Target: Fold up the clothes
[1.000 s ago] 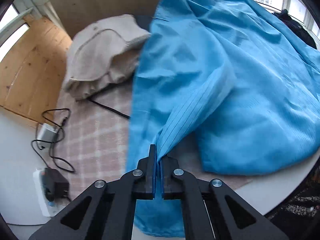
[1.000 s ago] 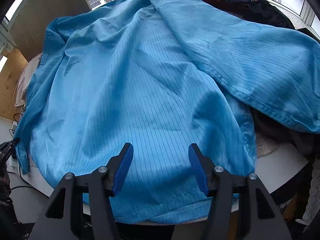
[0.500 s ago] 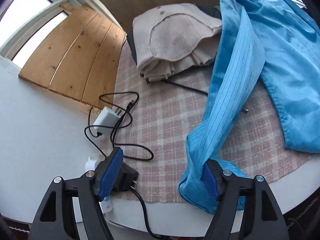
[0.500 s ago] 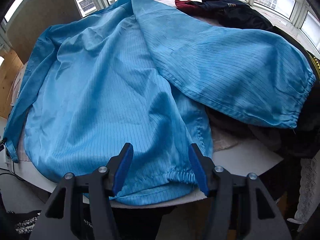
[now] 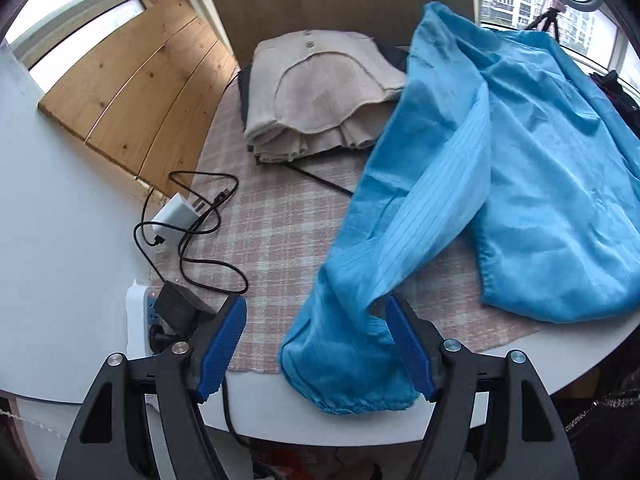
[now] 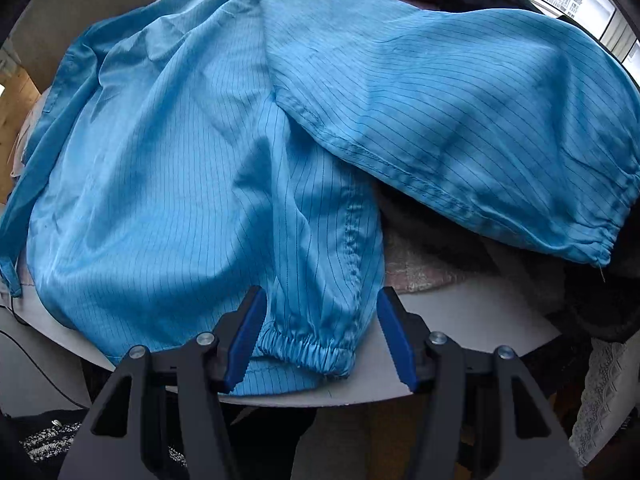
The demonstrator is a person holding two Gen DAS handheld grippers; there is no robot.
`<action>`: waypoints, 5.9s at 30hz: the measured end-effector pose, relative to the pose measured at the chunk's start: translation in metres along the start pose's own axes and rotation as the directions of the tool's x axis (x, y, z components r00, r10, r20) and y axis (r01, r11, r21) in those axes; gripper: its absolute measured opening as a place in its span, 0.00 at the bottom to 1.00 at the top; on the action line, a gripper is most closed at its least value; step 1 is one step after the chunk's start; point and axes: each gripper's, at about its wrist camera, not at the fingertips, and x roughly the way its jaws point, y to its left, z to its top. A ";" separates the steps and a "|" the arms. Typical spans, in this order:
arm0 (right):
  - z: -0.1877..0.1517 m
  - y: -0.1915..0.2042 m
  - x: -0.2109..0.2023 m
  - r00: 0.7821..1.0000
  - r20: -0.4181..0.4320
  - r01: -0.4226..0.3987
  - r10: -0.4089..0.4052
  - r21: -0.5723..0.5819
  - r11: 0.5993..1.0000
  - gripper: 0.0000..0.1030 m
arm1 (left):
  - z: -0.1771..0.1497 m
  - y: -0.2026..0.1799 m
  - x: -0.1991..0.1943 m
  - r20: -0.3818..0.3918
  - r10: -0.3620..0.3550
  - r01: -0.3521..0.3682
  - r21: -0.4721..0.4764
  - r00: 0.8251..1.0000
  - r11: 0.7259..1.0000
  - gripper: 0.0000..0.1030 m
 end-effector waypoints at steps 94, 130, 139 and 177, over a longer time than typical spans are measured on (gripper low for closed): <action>0.009 -0.005 -0.015 0.991 0.009 -0.133 0.134 -0.020 0.991 0.09 | -0.053 -0.182 0.015 -0.332 -0.355 0.410 0.110 0.874 0.905 0.46; 0.111 -0.013 -0.115 0.975 0.187 -0.089 0.123 -0.179 0.980 0.41 | 0.042 -0.109 -0.079 -0.052 -0.212 0.218 0.181 0.976 0.959 0.26; 0.160 0.060 -0.043 0.992 0.084 -0.076 0.098 -0.233 0.969 0.41 | 0.037 -0.091 -0.023 -0.104 -0.198 0.212 0.142 0.975 0.967 0.31; 0.050 0.002 0.013 0.997 -0.042 -0.059 0.067 0.168 0.984 0.41 | 0.072 -0.114 0.080 -0.232 -0.305 0.347 0.165 0.924 0.923 0.28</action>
